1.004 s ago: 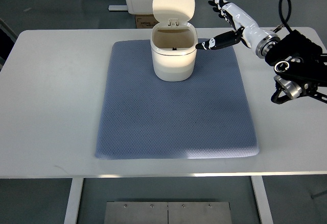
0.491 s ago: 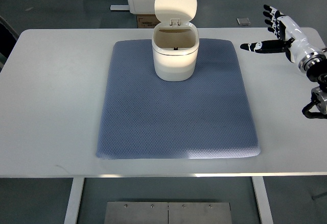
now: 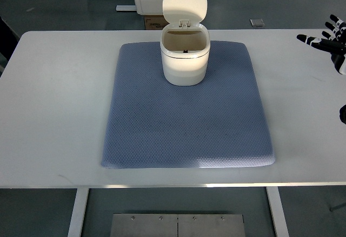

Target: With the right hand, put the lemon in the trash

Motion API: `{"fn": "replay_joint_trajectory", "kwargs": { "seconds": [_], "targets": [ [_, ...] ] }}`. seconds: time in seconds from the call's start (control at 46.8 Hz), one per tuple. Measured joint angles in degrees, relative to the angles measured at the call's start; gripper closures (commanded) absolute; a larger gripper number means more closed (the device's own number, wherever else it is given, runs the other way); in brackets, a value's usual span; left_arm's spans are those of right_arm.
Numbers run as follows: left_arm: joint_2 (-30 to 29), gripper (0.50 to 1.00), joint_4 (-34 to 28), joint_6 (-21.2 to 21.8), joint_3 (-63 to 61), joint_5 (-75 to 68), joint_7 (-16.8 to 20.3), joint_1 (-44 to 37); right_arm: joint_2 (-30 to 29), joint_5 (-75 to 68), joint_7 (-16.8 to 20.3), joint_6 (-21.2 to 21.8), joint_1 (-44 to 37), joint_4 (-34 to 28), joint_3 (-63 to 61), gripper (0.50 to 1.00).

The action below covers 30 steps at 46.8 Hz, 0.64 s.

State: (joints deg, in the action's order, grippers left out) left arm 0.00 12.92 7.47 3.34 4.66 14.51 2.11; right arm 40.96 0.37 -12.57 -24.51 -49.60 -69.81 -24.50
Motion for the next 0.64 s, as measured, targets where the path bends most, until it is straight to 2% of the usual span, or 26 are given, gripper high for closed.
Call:
{"fn": "replay_joint_trajectory", "kwargs": {
  "seconds": [0.192, 0.342, 0.47, 0.641],
  "targets": [
    [0.0, 0.5, 0.0, 0.0, 0.0, 0.0, 0.0, 0.0, -6.5, -7.5, 0.3, 4.0, 2.8, 8.8, -5.4, 0.5],
    [0.0, 0.5, 0.0, 0.0, 0.0, 0.0, 0.0, 0.0, -13.4, -12.2, 0.7, 12.0, 5.9, 18.1, -12.6, 0.5],
    [0.0, 0.5, 0.0, 0.0, 0.0, 0.0, 0.0, 0.0, -17.5, -12.6, 0.3, 16.4, 8.1, 22.0, -17.0, 0.5],
    [0.0, 0.5, 0.0, 0.0, 0.0, 0.0, 0.0, 0.0, -20.2, -12.0, -0.1, 19.7, 8.5, 25.6, -17.6, 0.5]
  ]
}}
